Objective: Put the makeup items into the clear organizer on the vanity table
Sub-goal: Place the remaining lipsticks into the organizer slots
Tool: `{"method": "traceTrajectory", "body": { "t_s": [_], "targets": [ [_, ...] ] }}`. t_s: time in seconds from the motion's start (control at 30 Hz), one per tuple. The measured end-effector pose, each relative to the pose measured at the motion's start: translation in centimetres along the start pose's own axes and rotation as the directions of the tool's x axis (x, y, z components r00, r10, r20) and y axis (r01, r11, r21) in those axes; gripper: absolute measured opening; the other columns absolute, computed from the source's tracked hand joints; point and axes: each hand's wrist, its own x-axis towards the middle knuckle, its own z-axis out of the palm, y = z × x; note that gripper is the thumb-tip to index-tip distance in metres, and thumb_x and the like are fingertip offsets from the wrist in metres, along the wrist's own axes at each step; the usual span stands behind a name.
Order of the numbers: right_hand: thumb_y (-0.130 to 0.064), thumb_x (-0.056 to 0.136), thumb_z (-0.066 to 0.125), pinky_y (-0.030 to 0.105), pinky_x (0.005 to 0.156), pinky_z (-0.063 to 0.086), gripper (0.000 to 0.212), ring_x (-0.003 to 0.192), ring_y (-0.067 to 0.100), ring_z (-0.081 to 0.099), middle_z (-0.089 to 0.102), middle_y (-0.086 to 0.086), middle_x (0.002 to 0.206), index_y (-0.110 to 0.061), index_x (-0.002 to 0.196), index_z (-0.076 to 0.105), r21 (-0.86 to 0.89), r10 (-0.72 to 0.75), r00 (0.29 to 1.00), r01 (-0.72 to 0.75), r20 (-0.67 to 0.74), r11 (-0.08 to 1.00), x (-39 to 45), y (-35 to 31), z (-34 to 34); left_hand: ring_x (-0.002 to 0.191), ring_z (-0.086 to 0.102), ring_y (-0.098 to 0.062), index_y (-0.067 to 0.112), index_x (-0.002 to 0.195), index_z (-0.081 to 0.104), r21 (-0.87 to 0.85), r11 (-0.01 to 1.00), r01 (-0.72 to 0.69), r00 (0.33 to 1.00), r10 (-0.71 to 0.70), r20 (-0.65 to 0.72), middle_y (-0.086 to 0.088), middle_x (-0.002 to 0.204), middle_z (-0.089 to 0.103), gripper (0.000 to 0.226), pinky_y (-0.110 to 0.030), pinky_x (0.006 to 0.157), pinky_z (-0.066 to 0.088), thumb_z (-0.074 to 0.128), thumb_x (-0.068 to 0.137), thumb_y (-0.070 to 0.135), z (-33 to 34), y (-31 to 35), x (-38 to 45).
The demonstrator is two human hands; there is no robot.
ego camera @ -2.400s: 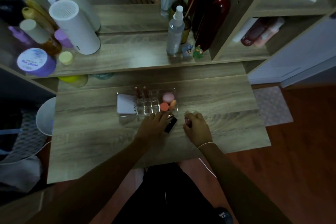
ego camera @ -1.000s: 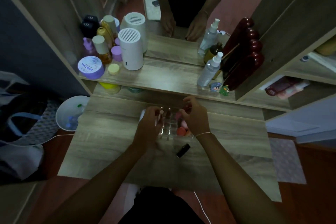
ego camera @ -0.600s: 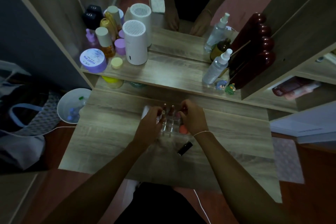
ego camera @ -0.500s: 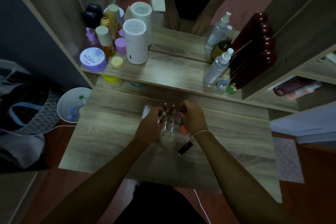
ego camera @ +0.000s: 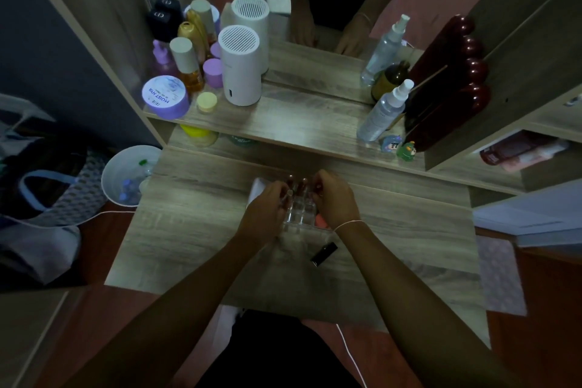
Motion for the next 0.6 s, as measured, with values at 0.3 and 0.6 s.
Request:
{"method": "traceTrajectory", "body": {
  "t_s": [0.3,0.6],
  "targets": [
    [-0.006,0.074,0.07,0.038,0.072,0.05,0.019,0.085,0.03,0.061,0.066,0.013,0.092,-0.009,0.089,0.058,0.013,0.022,1.0,-0.022,0.014,1.0,-0.4,0.2,-0.2,0.091,0.059,-0.021,0.007,0.105,0.058,-0.023,1.0,0.009,1.0,-0.009,-0.001,-0.013,0.109,0.054,0.019,-0.03,0.081,0.052,0.064,0.088,0.007,-0.3,0.4,-0.2],
    [-0.021,0.083,0.068,0.032,0.068,0.046,0.015,0.079,0.018,0.057,0.062,0.005,0.087,-0.019,0.094,0.057,0.063,0.022,0.956,-0.004,-0.292,0.998,-4.0,-0.1,-2.8,0.091,0.06,-0.018,0.008,0.11,0.057,0.03,0.999,-0.016,0.999,0.017,-0.029,-0.014,0.11,0.061,0.025,-0.035,0.08,0.056,0.059,0.09,0.023,-0.4,-1.0,-1.1]
  ]
}}
